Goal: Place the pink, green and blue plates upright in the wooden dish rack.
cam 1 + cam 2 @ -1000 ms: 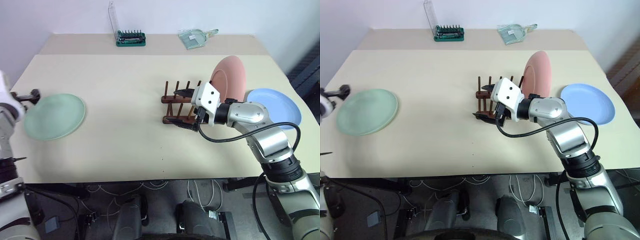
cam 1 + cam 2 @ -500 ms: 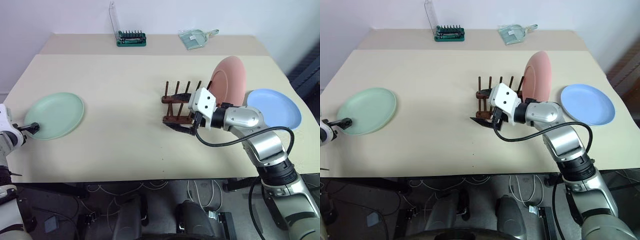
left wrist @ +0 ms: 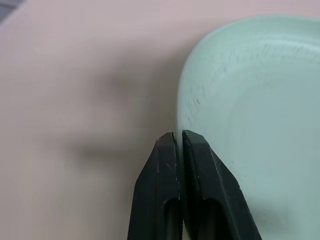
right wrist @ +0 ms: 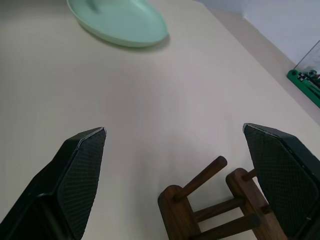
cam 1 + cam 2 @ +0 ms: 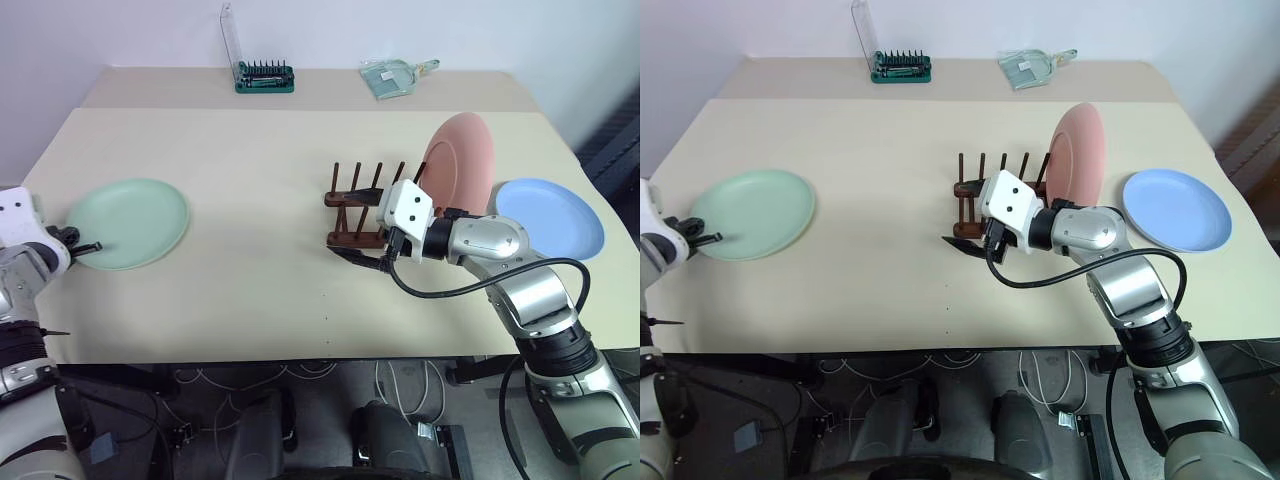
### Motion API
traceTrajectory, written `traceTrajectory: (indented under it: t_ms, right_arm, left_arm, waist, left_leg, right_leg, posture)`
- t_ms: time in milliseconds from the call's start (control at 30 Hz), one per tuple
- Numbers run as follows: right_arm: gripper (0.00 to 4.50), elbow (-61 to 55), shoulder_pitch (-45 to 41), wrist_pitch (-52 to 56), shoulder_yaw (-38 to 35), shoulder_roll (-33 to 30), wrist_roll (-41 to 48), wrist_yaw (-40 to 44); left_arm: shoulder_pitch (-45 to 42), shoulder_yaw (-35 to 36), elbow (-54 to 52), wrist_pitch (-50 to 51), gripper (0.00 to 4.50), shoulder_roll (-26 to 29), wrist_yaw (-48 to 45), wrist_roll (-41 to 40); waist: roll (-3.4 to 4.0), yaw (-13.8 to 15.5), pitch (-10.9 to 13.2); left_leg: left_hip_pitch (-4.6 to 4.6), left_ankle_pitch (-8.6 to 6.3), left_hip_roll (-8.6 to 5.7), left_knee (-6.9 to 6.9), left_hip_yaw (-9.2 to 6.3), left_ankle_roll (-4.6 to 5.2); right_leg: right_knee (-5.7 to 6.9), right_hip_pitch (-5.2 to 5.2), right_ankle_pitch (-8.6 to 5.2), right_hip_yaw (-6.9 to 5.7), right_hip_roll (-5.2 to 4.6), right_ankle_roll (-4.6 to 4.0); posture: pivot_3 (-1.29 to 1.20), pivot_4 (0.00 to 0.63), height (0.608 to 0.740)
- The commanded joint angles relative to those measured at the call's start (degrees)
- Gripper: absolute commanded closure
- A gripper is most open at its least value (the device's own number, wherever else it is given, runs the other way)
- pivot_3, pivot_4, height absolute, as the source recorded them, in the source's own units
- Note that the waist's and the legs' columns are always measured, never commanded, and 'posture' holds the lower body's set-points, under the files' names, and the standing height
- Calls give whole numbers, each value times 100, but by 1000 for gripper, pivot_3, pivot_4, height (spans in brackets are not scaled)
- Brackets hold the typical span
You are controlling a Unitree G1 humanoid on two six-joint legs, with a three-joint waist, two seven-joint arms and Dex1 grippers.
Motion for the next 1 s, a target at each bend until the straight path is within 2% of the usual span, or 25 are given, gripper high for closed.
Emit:
traceTrajectory:
  t_ms: [33,133,267,500,700,933,1000]
  right_arm:
    - [0,-152,-327,-297,-42,-37,-373,-130]
    - [0,12,-717,-505,136,70,-827,-295]
    - [0,389,-1153,-1059,436,227,-1670,-727]
    - [0,1171,-1569,-1941,766,586,-2903,-1565]
    - [0,1578,-1758,-2318,817,793,-3221,-1735]
    - [0,1933,-1840,-2557,878,952,-3623,-1909]
    - [533,2016,-1839,-2607,882,980,-3719,-1946]
  left_arm:
    - [-588,47,-977,-673,4486,-449,355,-223]
    - [-1287,-280,-1573,-1062,4486,-973,707,-167]
    - [-1785,-915,-2007,-1292,4486,-1386,932,112]
    - [-2359,-1594,-2731,-1028,4486,-2180,1278,51]
    - [-2301,-2085,-3263,-720,4486,-2428,1315,185]
    - [-2263,-2124,-3600,-428,4486,-2613,1257,54]
    - [-2261,-2110,-3641,-373,4500,-2638,1227,36]
  waist:
    - [-1,29,1]
    - [-17,40,6]
    - [-25,-26,0]
    - [-25,-23,4]
    - [-25,-9,4]
    - [-24,-19,4]
    - [-24,-18,4]
  left_leg:
    - [1,0,0,0,0,0]
    - [-7,2,-1,11,-7,1]
    - [-4,3,-3,8,6,5]
    - [-1,12,8,10,17,-1]
    - [0,11,6,7,16,0]
    - [1,11,7,7,16,-1]
    - [0,11,7,8,15,-1]
  right_leg:
    - [0,3,0,0,0,0]
    - [4,7,1,-7,-1,1]
    - [-5,7,4,-6,-1,7]
    - [6,-2,3,-7,5,7]
    - [0,1,3,-7,3,8]
    - [4,0,3,-7,5,7]
    - [3,1,3,-7,4,7]
  posture:
    - [0,150,732]
    - [0,150,732]
    - [0,150,732]
    - [0,150,732]
    - [0,150,732]
    - [0,150,732]
    - [0,150,732]
